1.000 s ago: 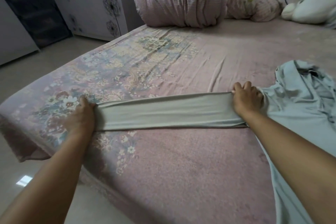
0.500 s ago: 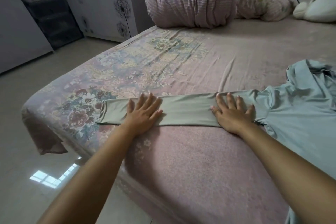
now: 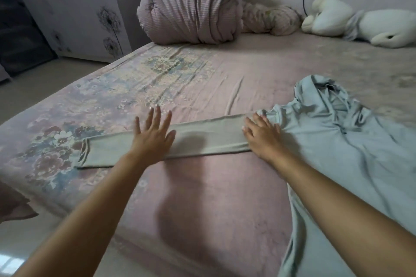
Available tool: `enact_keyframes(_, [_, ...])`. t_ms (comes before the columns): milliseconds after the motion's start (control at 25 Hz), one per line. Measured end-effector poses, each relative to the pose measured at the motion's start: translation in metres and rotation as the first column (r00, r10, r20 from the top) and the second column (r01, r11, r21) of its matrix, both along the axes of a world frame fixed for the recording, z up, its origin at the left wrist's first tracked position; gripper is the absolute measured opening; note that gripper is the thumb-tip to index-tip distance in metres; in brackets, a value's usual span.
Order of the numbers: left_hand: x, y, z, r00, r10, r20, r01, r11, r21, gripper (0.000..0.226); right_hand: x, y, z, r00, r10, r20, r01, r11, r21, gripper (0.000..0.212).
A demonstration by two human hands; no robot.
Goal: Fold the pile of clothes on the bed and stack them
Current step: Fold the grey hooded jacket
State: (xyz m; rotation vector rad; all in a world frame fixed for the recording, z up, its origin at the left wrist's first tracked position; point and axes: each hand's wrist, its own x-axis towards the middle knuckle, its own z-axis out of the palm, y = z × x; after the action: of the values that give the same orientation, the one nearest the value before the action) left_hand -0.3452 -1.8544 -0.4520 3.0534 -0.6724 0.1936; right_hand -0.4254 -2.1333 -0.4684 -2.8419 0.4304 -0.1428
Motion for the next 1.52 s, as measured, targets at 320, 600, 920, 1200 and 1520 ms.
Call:
enact_keyframes(320, [-0.112,-0.284,-0.002,0.851,-0.511,-0.122,0.492,0.856,-0.157,0.067,-0.124,-0.177,-0.002,0.925,-0.311,-0.216,0.285,0.948,-0.142,0.053])
enact_keyframes(600, [-0.150,-0.373,-0.057,0.861,-0.491,-0.135,0.483,0.871,-0.090,0.074,-0.216,-0.341,0.002,0.831,-0.556,0.029,0.557,0.829,-0.046,0.043])
enact_keyframes(920, [-0.148,-0.376,-0.067,0.885,-0.462,-0.051,0.458,0.886,-0.079,0.082,-0.252,-0.399,-0.003,0.913,-0.402,-0.070,0.408,0.890,0.205,0.042])
enact_keyframes(1200, [-0.149,-0.378,-0.071,0.897,-0.443,-0.014,0.441,0.896,-0.056,0.083,-0.293,-0.437,0.012,0.770,-0.633,0.087,0.594,0.759,0.265,0.025])
enact_keyframes(1520, [-0.151,-0.381,-0.068,0.899,-0.437,-0.031,0.434,0.898,-0.074,0.085,-0.268,-0.426,0.031,0.700,-0.714,-0.013,0.684,0.665,0.300,0.022])
